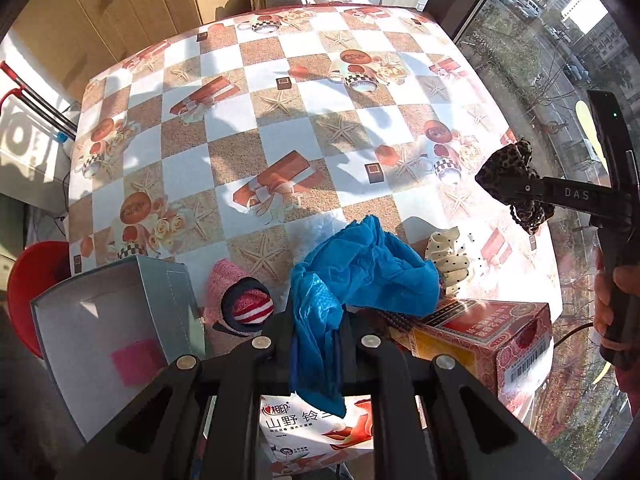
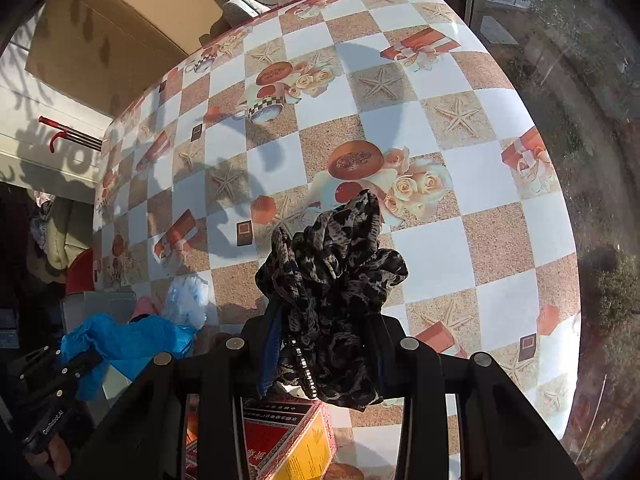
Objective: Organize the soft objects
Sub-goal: 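Lift and carry the blue cloth and leopard-print fabric with both tools over the box, then lower and open the left tool in the box while the right releases the leopard fabric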
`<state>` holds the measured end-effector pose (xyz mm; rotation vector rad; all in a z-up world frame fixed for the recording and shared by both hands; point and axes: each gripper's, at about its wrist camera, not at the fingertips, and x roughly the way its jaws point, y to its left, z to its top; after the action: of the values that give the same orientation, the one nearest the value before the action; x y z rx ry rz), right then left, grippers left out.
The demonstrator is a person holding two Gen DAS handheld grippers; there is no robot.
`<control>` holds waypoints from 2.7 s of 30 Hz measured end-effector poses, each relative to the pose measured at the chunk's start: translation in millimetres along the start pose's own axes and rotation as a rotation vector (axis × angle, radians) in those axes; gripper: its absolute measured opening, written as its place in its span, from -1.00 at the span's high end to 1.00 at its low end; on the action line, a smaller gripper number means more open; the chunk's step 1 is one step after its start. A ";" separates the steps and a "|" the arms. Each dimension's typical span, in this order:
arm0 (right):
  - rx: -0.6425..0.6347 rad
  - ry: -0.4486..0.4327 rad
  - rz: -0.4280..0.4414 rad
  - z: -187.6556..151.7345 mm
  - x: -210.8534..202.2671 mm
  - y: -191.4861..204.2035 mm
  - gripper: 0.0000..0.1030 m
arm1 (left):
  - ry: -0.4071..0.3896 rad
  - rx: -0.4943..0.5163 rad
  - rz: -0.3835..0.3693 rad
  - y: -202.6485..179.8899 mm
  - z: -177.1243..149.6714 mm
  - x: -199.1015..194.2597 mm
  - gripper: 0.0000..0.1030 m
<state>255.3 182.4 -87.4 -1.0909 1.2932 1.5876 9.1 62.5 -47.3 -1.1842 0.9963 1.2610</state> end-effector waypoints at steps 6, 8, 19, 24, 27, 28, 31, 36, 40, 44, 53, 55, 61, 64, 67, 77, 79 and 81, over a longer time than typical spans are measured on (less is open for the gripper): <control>0.049 -0.051 0.027 -18.6 -22.4 7.8 0.26 | -0.047 0.036 0.006 -5.6 -9.6 -12.0 0.73; 0.052 -0.061 0.030 -24.1 -29.7 10.9 0.26 | -0.059 0.047 0.002 -7.1 -14.1 -16.9 0.73; -0.014 -0.105 0.067 -59.9 -62.3 70.7 0.26 | -0.114 0.055 0.001 9.4 -50.1 -41.6 0.73; -0.080 -0.099 0.074 -76.7 -66.9 113.0 0.26 | -0.150 0.037 0.018 30.0 -70.7 -61.0 0.73; -0.118 -0.080 0.084 -88.6 -64.1 139.9 0.26 | -0.161 0.007 0.031 47.0 -83.7 -69.6 0.73; -0.131 -0.071 0.091 -92.3 -62.0 148.9 0.26 | -0.164 -0.006 0.034 53.7 -88.2 -71.9 0.73; -0.170 -0.048 0.103 -103.2 -54.5 174.4 0.26 | -0.171 -0.044 0.051 72.6 -102.5 -77.7 0.73; -0.233 -0.004 0.121 -120.3 -42.5 213.6 0.26 | -0.185 -0.115 0.069 102.5 -125.4 -85.2 0.73; -0.297 0.012 0.123 -131.2 -39.5 243.7 0.26 | -0.198 -0.158 0.080 119.0 -140.2 -89.7 0.73; -0.353 0.017 0.124 -138.7 -38.3 268.4 0.26 | -0.214 -0.192 0.089 133.0 -151.7 -94.1 0.73; -0.441 0.042 0.120 -157.7 -29.1 307.5 0.26 | -0.233 -0.239 0.110 153.2 -174.5 -101.4 0.73; -0.459 0.048 0.119 -161.4 -27.1 314.4 0.26 | -0.230 -0.249 0.112 156.8 -178.6 -101.1 0.73; -0.491 0.060 0.114 -168.4 -21.7 327.9 0.26 | -0.224 -0.270 0.119 164.6 -187.5 -100.5 0.73; -0.503 0.065 0.112 -170.8 -19.6 333.5 0.26 | -0.222 -0.274 0.122 167.5 -190.3 -100.0 0.73; -0.516 0.067 0.110 -173.4 -18.4 338.3 0.26 | -0.217 -0.274 0.127 169.7 -192.6 -98.9 0.73; -0.538 0.079 0.104 -177.4 -13.6 346.7 0.26 | -0.205 -0.278 0.137 173.2 -198.7 -96.7 0.73; -0.542 0.081 0.103 -178.0 -12.9 347.8 0.26 | -0.202 -0.279 0.137 173.6 -199.1 -95.6 0.73; -0.542 0.081 0.102 -178.4 -12.7 348.2 0.26 | -0.199 -0.279 0.136 174.3 -199.4 -95.2 0.73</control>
<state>-45.0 -49.4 9.1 -1.4433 1.0006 2.0581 -157.2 -159.6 -0.3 -1.1878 0.7818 1.6327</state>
